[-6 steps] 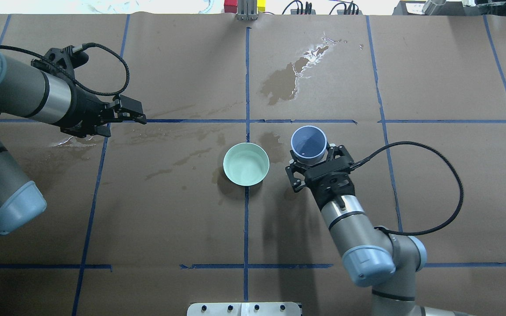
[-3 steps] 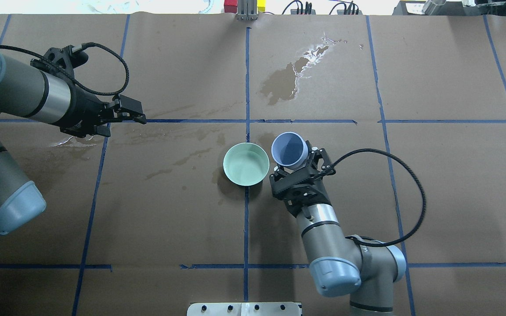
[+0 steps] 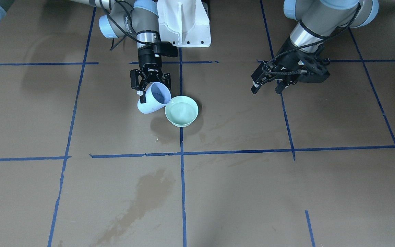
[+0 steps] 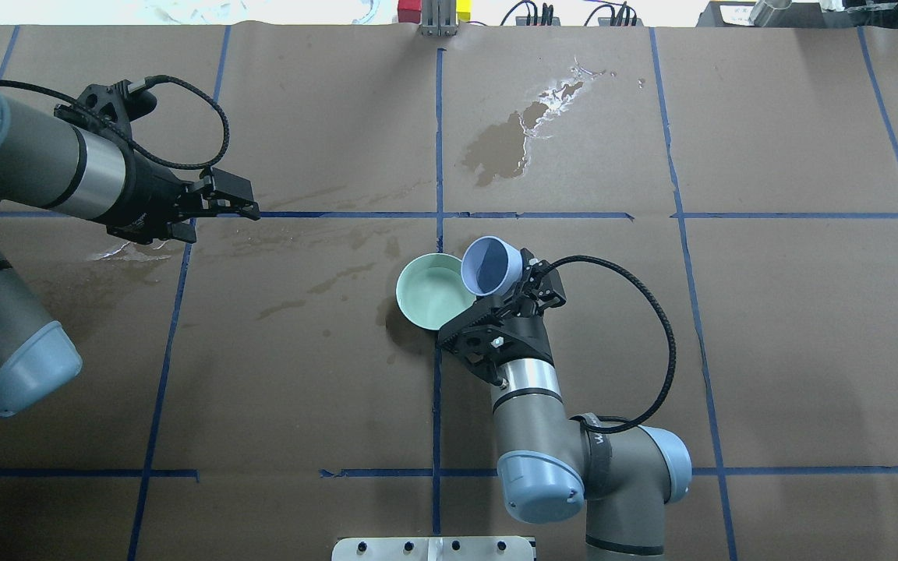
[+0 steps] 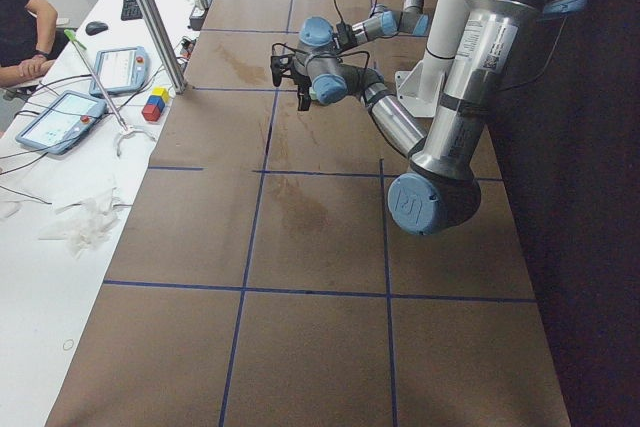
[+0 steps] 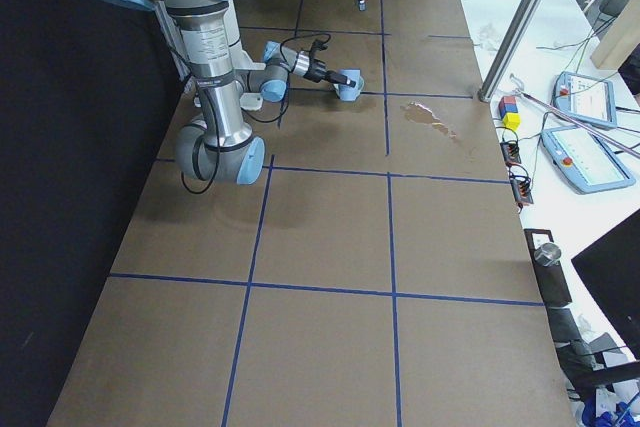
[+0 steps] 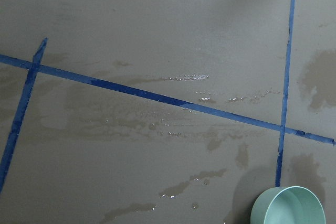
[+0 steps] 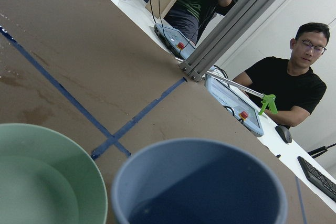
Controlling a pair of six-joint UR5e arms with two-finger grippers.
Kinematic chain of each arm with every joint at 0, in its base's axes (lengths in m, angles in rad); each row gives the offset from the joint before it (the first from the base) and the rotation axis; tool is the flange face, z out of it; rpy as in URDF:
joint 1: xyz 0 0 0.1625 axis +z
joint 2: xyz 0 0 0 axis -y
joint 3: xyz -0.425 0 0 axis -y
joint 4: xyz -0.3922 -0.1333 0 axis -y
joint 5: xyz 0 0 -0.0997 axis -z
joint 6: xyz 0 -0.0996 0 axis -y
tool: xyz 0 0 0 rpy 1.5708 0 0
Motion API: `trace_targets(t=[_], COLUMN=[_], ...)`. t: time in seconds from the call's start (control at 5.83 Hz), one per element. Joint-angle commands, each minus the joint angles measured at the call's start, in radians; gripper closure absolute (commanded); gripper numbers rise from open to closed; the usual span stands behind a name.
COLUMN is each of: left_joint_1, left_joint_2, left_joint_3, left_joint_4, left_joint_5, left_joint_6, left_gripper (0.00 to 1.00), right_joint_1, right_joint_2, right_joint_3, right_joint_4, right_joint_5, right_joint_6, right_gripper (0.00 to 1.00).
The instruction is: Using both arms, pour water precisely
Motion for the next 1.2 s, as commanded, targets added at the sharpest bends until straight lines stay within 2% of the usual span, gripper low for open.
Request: trace_targets(t=[0.0,0.34,1.03], left_joint_1=[0.000,0.000,0.000], left_joint_2=[0.000,0.000,0.001], left_joint_3=[0.000,-0.008,-0.016], left_joint_4=[0.000,0.000,0.000], left_joint_5=[0.000,0.000,0.000], left_joint_6=[0.000,0.000,0.000], left_gripper=[0.00,0.00,0.00], right_joint_1=[-0.002,-0.007,-0.010], right_joint_2=[0.039,0.043,0.038], right_joint_3=[-0.003,-0.007,-0.014], right_joint_4=[-0.150,-0.201,-0.206], right_joint_5=[-0.061,-0.070,-0.099], right_joint_6=[-0.051,-0.091,-0.317], right_gripper=[0.91,0.97,0.97])
